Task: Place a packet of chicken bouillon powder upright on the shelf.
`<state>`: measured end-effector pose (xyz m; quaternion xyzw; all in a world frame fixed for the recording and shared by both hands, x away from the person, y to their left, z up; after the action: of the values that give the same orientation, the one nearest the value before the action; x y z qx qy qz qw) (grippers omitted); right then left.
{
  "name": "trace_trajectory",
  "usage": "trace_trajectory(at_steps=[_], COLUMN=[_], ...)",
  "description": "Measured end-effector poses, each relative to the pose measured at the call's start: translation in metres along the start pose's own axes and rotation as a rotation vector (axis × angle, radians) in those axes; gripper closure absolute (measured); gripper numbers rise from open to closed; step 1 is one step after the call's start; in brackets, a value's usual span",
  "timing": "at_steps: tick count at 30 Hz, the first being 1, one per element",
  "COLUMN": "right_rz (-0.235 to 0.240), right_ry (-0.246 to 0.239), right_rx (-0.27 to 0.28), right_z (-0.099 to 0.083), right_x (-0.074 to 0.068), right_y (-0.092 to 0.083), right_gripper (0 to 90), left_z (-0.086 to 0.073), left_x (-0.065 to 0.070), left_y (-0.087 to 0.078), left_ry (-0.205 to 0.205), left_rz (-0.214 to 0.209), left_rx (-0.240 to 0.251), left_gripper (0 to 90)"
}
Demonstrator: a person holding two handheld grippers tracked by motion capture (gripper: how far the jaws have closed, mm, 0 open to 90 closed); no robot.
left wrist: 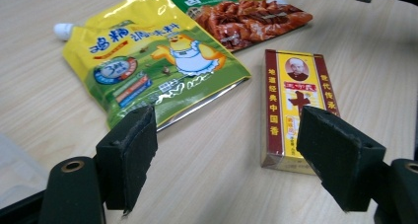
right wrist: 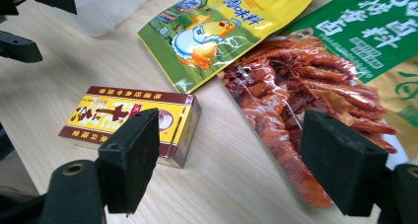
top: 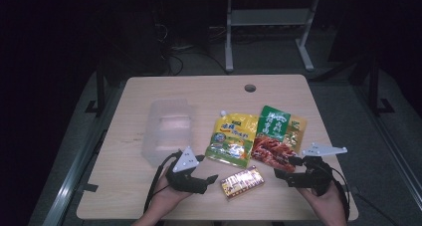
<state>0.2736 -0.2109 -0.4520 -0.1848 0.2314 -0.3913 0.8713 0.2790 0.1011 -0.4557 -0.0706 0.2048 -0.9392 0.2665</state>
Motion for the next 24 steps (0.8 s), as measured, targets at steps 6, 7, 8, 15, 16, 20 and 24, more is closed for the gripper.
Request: trace_trajectory(at_steps=[6, 7, 8, 15, 16, 20, 24], right_rz=[-0.013, -0.013, -0.024, -0.035, -0.037, -0.030, -0.045], right_ry=[-0.008, -0.008, -0.014, -0.059, -0.054, -0.030, -0.010], right_rx=[-0.028, -0.028, -0.037, -0.021, -0.026, -0.045, -0.070], right_z=[0.006, 0.006, 0.008, 0.049, 0.063, 0.083, 0.097], right_x=[0.001, 0.001, 0.001, 0.000, 0.002, 0.009, 0.017], right_y=[0.006, 0.006, 0.007, 0.020, 0.030, 0.055, 0.072], right_gripper=[23.0, 23.0, 23.5, 20.4, 20.7, 21.5, 21.3], left_z=[0.004, 0.004, 0.005, 0.017, 0.022, 0.029, 0.030], left_x=[0.002, 0.002, 0.003, 0.003, 0.000, -0.005, -0.012], left_y=[0.010, 0.010, 0.014, 0.035, 0.042, 0.056, 0.062], left_ry=[0.003, 0.003, 0.019, 0.012, 0.002, 0.003, -0.013], left_rz=[0.011, 0.011, 0.020, 0.026, 0.032, 0.050, 0.069], left_rx=[-0.020, -0.020, -0.042, -0.073, -0.083, -0.082, -0.083], left_gripper=[25.4, 26.1, 26.1, 31.6, 32.3, 35.6, 38.6])
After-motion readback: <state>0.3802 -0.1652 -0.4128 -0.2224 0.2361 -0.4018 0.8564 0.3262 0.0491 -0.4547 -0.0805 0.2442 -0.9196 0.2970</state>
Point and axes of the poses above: each handheld gripper's, and its own axes: y roughly forward along the jaws, z roughly out of its top, x roughly to its right, the point moved 5 cm from there along y, roughly forward along the jaws, and after that the axes turned 9 degrees about x, right-handed, at the moved point
